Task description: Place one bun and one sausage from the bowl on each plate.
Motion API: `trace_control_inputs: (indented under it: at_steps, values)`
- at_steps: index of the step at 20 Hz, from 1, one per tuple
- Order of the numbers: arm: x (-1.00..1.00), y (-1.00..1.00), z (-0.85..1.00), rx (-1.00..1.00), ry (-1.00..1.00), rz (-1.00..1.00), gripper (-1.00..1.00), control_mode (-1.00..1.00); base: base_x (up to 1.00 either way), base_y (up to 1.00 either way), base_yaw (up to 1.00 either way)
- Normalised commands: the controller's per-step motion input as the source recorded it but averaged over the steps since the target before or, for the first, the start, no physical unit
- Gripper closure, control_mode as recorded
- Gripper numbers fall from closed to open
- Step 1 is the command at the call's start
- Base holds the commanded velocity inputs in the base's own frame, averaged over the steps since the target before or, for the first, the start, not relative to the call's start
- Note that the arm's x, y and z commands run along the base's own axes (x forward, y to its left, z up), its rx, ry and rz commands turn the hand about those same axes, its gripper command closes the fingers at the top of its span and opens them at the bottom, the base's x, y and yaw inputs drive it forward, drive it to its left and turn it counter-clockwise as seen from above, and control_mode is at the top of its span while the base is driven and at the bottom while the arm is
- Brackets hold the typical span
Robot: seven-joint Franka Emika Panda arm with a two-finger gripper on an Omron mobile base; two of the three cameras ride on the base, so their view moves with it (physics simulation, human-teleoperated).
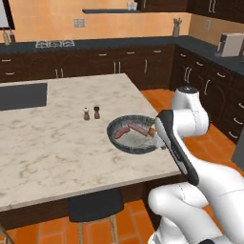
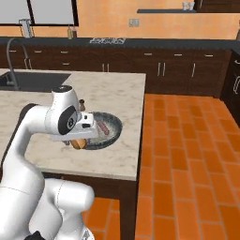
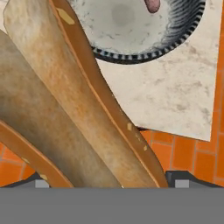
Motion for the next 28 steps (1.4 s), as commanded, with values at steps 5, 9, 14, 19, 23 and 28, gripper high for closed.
trace_control_inputs:
  at_steps: [5, 9, 14, 19, 23, 28]
  values:
    - [0.00, 0.00, 0.00, 0.00, 0.00, 0.00, 1.00, 1.00, -0.49, 0.81, 0.00]
    - [0.00, 0.00, 0.00, 0.00, 0.00, 0.00, 1.00, 1.00, -0.41, 1.00, 0.00]
    - [0.00, 0.00, 0.00, 0.00, 0.00, 0.00, 1.00, 1.00, -0.48, 1.00, 0.00]
    - [0.00, 0.00, 0.00, 0.00, 0.00, 0.00, 1.00, 1.00, -0.58, 0.99, 0.00]
    - [0.00, 0.00, 0.00, 0.00, 0.00, 0.00, 1.00, 1.00, -0.41, 1.00, 0.00]
    - [0.00, 0.00, 0.00, 0.00, 0.00, 0.00, 1.00, 1.00, 0.02, 1.00, 0.00]
